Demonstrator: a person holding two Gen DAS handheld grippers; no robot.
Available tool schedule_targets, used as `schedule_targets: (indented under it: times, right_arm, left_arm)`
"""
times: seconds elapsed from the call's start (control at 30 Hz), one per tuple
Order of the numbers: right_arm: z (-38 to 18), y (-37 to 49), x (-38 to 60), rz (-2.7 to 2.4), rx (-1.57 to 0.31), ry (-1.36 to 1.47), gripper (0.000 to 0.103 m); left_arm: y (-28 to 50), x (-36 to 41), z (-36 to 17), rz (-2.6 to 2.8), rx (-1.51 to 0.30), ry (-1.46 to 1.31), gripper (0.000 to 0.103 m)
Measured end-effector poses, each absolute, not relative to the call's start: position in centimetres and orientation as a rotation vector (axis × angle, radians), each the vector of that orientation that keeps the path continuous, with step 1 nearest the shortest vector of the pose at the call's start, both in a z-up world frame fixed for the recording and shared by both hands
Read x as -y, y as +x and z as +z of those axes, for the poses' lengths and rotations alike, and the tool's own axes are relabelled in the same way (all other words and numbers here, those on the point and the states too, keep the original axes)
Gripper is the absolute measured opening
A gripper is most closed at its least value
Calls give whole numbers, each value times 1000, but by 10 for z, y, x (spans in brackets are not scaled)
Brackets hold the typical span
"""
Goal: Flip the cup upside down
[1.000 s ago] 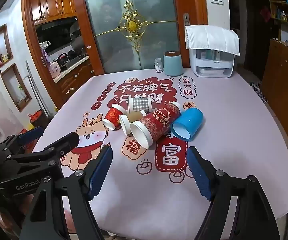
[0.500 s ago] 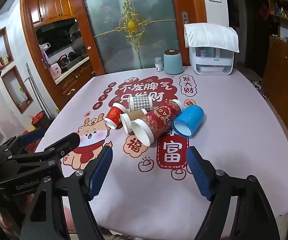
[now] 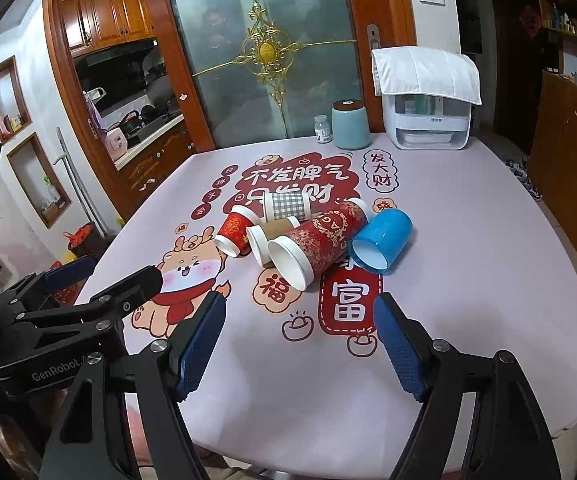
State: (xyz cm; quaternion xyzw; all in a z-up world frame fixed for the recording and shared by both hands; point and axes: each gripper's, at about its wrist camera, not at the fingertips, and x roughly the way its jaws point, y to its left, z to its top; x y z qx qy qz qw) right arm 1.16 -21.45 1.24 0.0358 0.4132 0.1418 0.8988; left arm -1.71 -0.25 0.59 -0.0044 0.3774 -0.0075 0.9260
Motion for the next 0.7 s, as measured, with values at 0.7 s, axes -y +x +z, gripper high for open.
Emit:
schedule_targets:
  times: [0.7]
  right_arm:
    - [22,-1,217,298,-831,84,78]
  left_arm:
    - [-27,2,11,-27,-779,-29,98]
